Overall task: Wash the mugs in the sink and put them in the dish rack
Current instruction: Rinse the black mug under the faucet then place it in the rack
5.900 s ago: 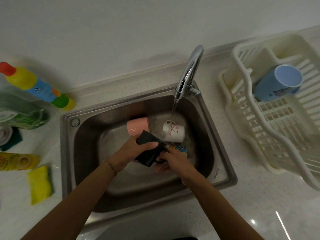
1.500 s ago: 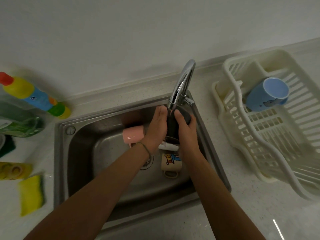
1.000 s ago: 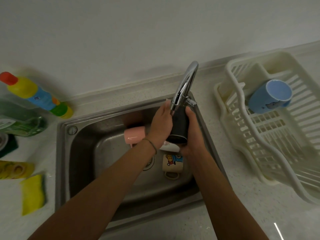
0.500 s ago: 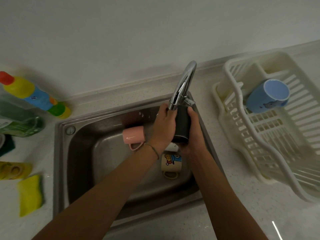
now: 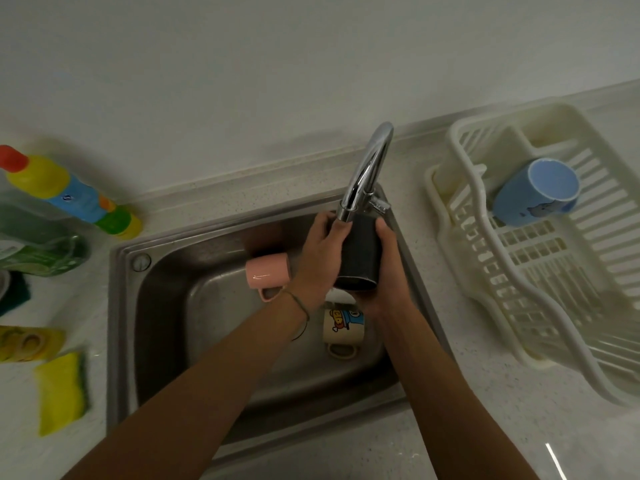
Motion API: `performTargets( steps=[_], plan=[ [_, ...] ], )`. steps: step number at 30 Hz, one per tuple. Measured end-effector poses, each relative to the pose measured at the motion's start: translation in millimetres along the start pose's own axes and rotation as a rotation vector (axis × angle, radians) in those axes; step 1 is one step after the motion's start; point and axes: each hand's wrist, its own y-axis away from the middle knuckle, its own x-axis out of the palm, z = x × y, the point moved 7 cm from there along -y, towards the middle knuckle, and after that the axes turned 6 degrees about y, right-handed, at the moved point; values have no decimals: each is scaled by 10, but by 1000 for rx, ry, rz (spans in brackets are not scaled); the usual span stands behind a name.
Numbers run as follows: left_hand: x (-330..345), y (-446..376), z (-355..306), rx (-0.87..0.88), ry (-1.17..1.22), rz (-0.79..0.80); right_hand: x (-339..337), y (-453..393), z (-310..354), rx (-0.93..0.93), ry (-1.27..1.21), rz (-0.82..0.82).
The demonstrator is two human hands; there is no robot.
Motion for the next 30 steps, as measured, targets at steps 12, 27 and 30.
performTargets(
  steps=[12, 27, 30],
  plan=[
    [-58, -147, -116, 121, -295, -48, -20, 86, 70, -30, 161, -140],
    [-214, -236, -324, 203, -342, -167, 199, 173, -128, 138, -209, 210],
    [-97, -184, -295, 210, -383, -115, 195, 137, -94, 123, -228, 185]
  ],
)
